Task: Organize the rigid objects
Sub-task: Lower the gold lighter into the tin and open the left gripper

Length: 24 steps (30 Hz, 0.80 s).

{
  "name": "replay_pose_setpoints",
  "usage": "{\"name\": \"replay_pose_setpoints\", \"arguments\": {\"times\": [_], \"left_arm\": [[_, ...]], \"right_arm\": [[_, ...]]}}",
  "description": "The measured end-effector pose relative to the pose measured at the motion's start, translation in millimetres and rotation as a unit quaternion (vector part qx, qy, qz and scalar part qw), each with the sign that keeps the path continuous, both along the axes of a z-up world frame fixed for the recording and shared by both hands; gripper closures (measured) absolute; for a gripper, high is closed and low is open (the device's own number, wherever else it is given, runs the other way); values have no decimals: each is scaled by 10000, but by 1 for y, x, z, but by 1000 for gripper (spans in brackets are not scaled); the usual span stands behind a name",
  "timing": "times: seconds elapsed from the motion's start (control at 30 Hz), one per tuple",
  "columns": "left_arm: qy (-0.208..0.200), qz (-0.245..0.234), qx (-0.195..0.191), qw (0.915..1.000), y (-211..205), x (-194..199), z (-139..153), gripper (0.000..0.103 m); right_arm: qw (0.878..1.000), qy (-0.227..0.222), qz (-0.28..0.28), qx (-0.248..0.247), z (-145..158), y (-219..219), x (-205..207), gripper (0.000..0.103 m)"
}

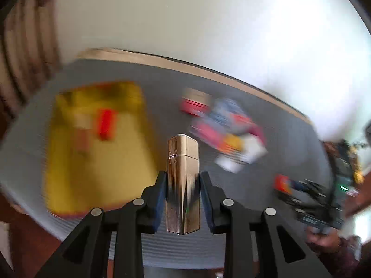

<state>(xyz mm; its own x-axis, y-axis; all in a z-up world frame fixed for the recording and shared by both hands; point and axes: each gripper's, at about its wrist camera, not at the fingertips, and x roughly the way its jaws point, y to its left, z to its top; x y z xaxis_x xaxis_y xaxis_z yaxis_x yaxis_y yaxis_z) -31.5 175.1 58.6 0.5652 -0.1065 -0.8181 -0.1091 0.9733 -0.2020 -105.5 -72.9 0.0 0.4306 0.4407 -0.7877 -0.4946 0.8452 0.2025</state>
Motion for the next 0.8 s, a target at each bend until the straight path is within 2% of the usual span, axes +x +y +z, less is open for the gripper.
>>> {"name": "replay_pose_setpoints", "arguments": {"times": [0.07, 0.13, 0.27, 0.4, 0.47, 0.7, 0.8], "left_arm": [[197, 322, 190, 9991, 36, 11, -6, 74], [462, 588, 203, 9970, 72, 20, -16, 74], [814, 795, 493, 9923, 103, 30, -38, 74], [911, 868, 710, 9895, 107, 43, -53, 74], [968, 916, 696, 9886, 111, 48, -58, 74], [1042, 1096, 1125, 9821, 116, 65, -64, 74], [900, 1033, 1233, 9829, 117, 70, -62, 73]], "right_arm": [[10000, -3, 34, 38, 2, 4, -1, 53], [10000, -14, 65, 33, 4, 7, -3, 53], [9999, 5, 103, 38, 8, 13, -5, 53], [9999, 21, 114, 38, 13, 17, -1, 53], [9999, 30, 112, 51, 14, 19, 0, 53], [9999, 77, 86, 99, 17, 23, 2, 53], [9998, 93, 105, 120, 18, 25, 2, 53]]}}
